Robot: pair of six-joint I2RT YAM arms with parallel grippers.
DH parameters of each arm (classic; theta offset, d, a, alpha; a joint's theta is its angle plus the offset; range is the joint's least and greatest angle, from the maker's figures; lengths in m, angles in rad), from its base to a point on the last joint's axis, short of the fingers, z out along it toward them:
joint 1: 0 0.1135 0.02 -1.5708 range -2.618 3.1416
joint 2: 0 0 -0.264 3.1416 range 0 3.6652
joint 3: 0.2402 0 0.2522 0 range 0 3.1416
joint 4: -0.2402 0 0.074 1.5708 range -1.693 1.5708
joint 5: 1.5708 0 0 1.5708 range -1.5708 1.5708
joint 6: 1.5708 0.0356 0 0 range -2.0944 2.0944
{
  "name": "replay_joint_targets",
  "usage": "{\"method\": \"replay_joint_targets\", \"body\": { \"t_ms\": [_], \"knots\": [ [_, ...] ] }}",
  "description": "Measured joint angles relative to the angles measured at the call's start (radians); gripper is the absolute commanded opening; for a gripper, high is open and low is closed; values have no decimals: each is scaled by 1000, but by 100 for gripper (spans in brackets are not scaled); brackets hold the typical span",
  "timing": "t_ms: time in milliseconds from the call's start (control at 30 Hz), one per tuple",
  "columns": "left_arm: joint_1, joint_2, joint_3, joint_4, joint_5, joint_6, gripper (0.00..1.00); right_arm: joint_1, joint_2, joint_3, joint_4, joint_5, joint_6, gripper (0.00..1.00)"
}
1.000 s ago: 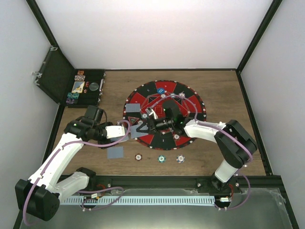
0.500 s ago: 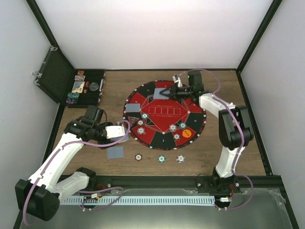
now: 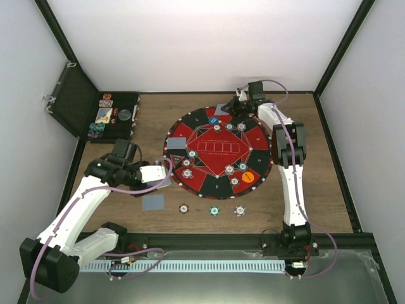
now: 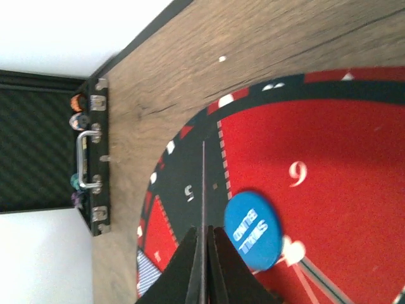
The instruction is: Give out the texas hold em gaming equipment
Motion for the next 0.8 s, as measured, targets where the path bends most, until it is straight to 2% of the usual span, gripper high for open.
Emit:
{"method": "replay_joint_targets", "body": {
  "t_ms": [100,167,267,500,700,800],
  "knots": [
    [0,5,9,0,0,0,6,0,67,85,-42,27,-16,17],
    [0,7,12,0,0,0,6,0,87,104,-69,46,-29,22],
    [0,7,12,-2,0,0,6,0,92,106,-117,82,-50,35],
    [0,7,12,-5,0,-5,7,-1,69,107,-224,197,-122,45],
    [0,-4,12,-7,0,-9,7,-3,-41,103,-302,297,-169,53],
    [0,-9,12,-7,0,-11,7,-4,-119,84,-314,327,-185,62]
  ]
}}
